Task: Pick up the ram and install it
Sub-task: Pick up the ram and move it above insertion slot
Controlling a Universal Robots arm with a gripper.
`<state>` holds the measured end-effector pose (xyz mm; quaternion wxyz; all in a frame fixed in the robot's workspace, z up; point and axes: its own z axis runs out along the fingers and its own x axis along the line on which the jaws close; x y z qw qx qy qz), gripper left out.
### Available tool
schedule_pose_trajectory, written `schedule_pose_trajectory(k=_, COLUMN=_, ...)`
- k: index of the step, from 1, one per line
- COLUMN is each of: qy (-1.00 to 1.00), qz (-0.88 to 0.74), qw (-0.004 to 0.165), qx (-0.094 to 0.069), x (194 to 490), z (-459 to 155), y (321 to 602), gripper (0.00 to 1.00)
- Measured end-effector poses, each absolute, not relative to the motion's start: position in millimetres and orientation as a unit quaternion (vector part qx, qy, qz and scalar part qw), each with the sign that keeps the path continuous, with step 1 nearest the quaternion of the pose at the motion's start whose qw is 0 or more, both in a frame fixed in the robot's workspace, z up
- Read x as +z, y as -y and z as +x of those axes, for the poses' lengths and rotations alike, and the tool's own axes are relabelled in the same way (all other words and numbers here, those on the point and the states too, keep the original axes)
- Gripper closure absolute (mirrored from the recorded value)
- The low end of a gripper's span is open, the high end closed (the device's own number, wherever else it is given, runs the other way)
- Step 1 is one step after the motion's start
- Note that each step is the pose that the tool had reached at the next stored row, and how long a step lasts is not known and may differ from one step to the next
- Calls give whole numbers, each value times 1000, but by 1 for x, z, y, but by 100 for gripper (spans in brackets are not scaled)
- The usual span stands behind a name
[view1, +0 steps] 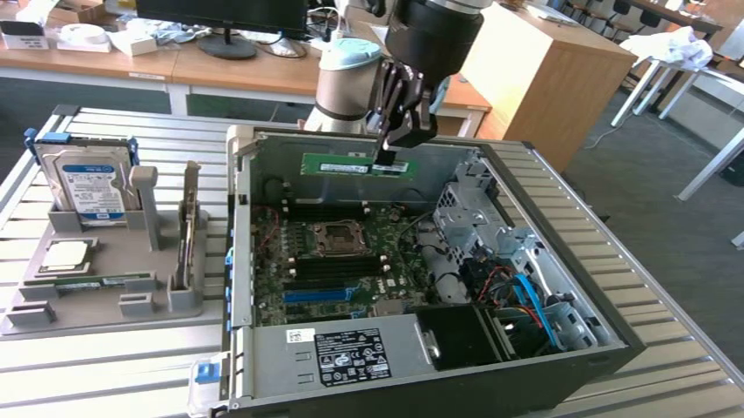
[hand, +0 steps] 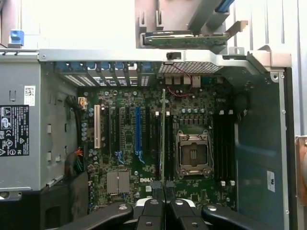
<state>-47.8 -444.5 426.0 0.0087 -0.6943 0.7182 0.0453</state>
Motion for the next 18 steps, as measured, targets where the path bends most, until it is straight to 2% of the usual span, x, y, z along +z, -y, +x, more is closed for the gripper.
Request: schedule_pose_trajectory(k=18, qy=-713, qz=-700, qw=8, qx=45, x=426, z=-39, y=443, gripper=89)
